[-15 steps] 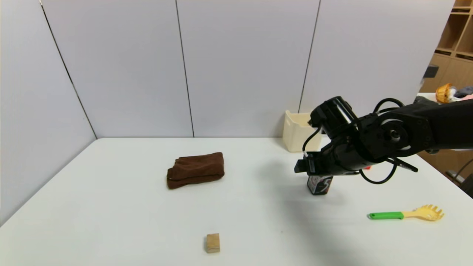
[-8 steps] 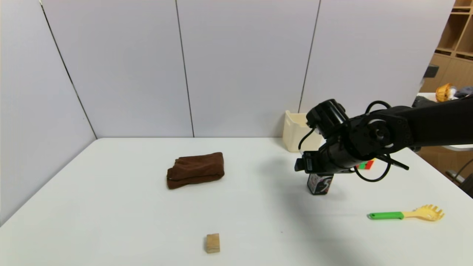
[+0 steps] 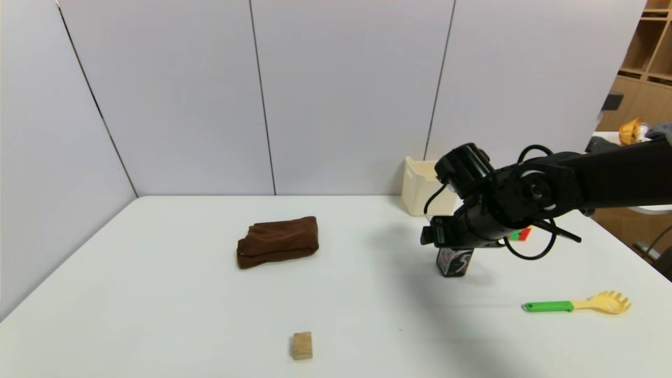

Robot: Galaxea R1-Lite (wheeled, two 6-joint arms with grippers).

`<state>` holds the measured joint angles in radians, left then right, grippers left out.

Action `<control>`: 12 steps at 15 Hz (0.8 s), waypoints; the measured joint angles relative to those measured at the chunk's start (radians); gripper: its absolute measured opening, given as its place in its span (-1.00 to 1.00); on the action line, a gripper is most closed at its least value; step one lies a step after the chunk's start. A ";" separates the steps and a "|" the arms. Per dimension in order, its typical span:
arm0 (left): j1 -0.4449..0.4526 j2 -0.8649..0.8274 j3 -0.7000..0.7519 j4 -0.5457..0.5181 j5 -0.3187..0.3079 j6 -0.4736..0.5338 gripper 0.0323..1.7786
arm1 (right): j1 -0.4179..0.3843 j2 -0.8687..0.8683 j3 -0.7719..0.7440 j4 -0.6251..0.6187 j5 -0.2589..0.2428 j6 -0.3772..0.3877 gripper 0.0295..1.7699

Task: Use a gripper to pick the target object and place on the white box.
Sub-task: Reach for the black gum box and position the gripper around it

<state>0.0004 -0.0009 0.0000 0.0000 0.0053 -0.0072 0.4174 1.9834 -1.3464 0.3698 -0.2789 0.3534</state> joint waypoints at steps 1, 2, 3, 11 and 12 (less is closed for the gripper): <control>0.000 0.000 0.000 0.000 0.000 0.000 0.90 | 0.001 -0.002 0.002 0.000 0.000 0.001 0.92; 0.000 0.000 0.000 0.000 0.000 0.000 0.90 | 0.001 -0.003 0.003 0.000 0.000 0.001 0.92; 0.000 0.000 0.000 0.000 0.000 0.000 0.90 | 0.001 -0.004 0.005 0.000 0.000 0.001 0.92; 0.000 0.000 0.000 0.000 0.000 0.000 0.90 | 0.014 -0.017 0.046 -0.001 0.000 0.003 0.92; 0.000 0.000 0.000 0.000 0.000 0.000 0.90 | 0.014 -0.017 0.047 -0.001 0.000 0.004 0.92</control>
<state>0.0004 -0.0009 0.0000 0.0000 0.0053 -0.0070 0.4315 1.9662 -1.2998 0.3689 -0.2794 0.3572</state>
